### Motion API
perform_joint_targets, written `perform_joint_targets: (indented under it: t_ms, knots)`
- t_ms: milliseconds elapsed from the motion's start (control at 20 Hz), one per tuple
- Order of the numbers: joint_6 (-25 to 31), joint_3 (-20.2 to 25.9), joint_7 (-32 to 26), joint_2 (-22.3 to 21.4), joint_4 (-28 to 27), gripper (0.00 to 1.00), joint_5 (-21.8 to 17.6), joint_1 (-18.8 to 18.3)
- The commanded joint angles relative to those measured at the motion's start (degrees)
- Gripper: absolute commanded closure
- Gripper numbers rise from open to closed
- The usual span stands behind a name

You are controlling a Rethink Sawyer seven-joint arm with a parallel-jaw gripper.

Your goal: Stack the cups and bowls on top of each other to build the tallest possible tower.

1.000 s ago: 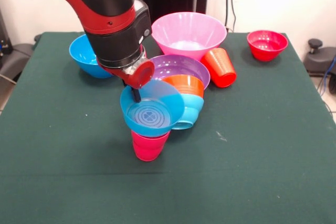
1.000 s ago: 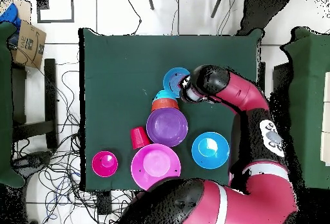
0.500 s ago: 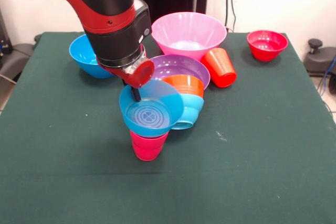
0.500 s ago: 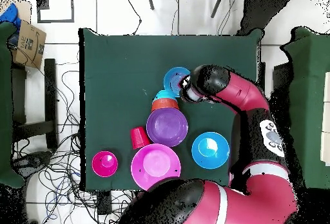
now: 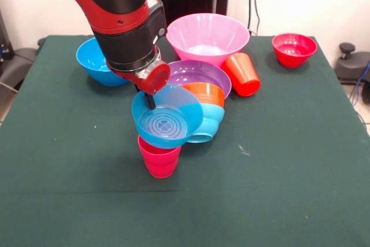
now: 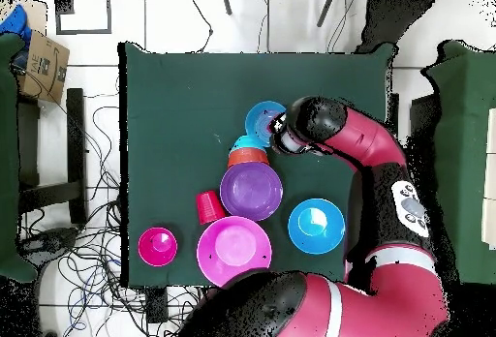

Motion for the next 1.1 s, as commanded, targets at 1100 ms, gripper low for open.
perform_joint_targets:
  t_ms: [1100]
  knots:
    - [-0.63, 2.94, 2.99, 1.83, 2.6, 1.0, -0.79, 1.41]
